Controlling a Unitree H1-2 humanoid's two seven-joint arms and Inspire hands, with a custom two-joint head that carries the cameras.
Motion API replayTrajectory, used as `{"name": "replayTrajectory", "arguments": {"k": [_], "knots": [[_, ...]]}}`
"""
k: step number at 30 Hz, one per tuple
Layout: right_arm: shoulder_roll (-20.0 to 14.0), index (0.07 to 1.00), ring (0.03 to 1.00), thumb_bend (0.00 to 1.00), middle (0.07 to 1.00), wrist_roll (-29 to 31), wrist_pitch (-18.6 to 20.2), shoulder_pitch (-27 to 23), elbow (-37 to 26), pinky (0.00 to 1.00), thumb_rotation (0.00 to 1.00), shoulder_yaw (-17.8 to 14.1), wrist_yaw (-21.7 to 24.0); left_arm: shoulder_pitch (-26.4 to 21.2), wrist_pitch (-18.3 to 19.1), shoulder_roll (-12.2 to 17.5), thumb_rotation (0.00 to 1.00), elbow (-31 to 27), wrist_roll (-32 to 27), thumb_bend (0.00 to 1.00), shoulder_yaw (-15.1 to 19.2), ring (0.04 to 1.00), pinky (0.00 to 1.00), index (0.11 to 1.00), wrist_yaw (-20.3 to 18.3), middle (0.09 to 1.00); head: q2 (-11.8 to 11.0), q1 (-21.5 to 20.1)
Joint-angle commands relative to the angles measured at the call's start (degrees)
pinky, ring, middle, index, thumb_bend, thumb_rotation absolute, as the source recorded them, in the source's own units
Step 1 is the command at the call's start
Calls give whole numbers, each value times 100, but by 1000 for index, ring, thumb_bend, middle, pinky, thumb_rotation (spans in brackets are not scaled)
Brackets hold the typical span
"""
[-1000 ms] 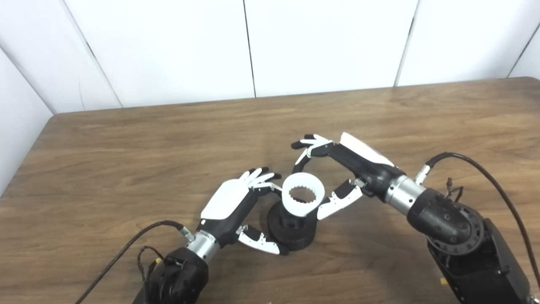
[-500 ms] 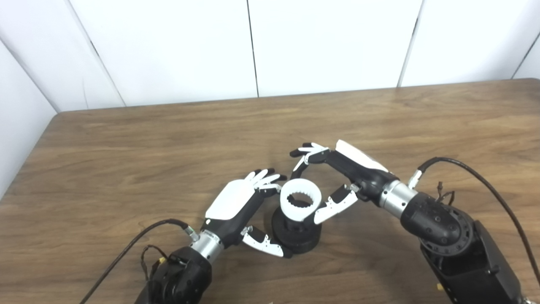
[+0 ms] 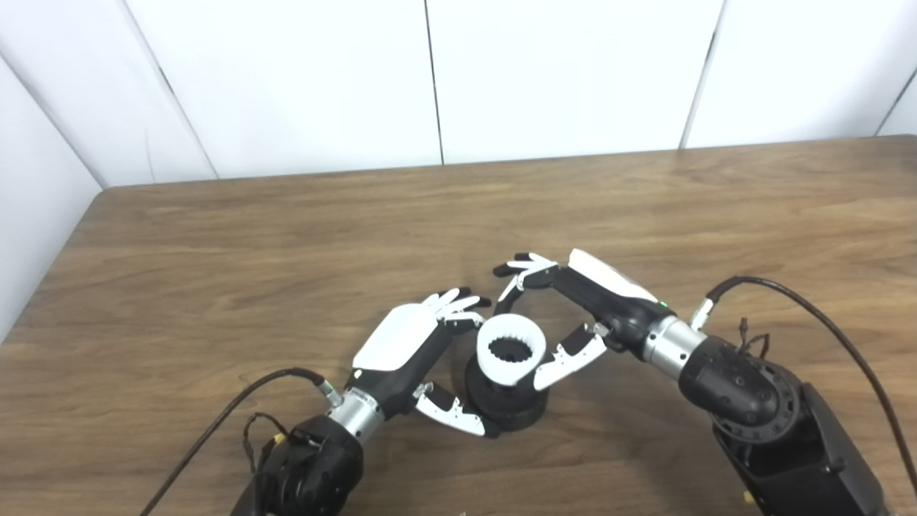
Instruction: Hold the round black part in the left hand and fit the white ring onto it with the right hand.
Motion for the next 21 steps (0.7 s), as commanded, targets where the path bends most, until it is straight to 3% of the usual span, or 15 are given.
{"name": "replayTrajectory", "arguments": {"k": [1,21], "knots": [[-50,490,985,525,893,-39,-227,-109,-171,892,145,-38,-91,-187,-77,24,257,-219,-12,848,69,979,990,607,47,911,3,6],[-211,489,983,525,893,11,-331,163,-207,877,145,-59,-20,-184,-65,1,285,-365,-30,838,161,978,973,609,-85,911,84,39]]}}
